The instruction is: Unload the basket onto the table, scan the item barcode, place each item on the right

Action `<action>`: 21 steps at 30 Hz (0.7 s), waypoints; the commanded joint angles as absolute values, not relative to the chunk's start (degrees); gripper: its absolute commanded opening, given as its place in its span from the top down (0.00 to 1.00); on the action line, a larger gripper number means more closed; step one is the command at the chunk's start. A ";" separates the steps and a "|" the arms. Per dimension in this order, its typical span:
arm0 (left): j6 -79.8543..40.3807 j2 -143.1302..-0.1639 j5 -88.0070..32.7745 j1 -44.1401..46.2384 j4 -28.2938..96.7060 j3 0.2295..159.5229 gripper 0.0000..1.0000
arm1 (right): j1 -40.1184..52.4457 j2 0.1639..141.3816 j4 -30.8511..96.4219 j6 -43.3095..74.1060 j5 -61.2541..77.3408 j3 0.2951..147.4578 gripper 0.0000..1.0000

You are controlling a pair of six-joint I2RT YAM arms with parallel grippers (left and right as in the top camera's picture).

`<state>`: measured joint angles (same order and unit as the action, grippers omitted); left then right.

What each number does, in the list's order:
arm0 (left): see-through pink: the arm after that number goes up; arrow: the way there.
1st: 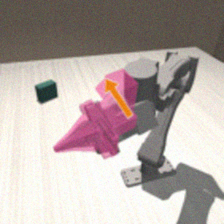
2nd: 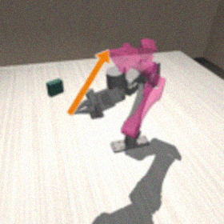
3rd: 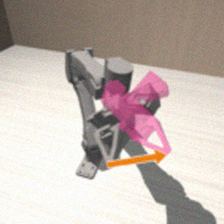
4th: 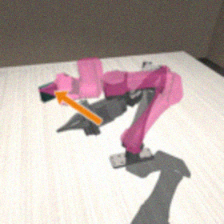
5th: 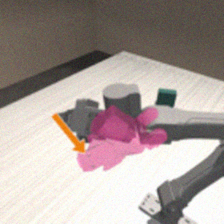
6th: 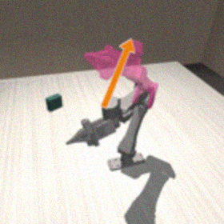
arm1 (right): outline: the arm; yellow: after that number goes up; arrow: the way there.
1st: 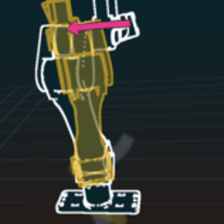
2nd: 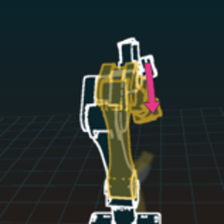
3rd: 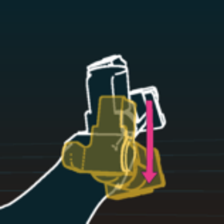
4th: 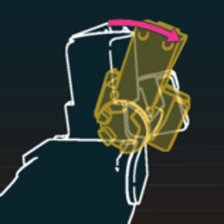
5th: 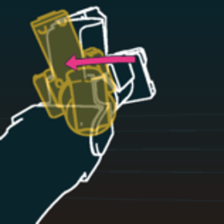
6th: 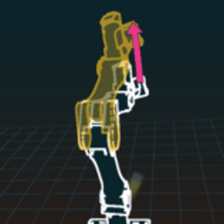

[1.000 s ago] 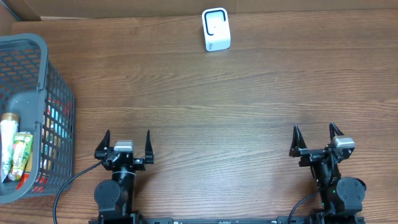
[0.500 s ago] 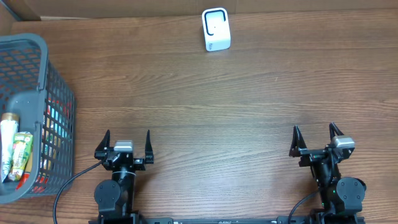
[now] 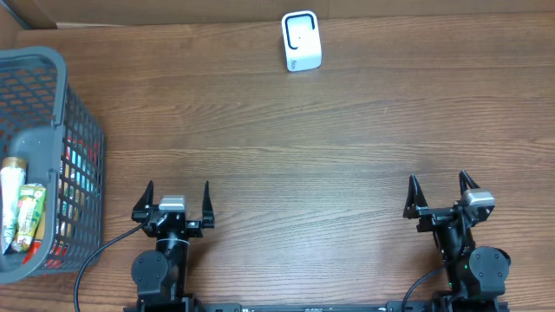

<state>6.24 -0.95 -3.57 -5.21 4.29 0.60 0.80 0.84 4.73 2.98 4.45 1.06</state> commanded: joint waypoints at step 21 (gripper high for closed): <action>7.29 -0.38 -2.92 -4.58 4.29 0.27 0.00 | 1.02 0.19 4.43 2.92 -0.78 0.47 0.00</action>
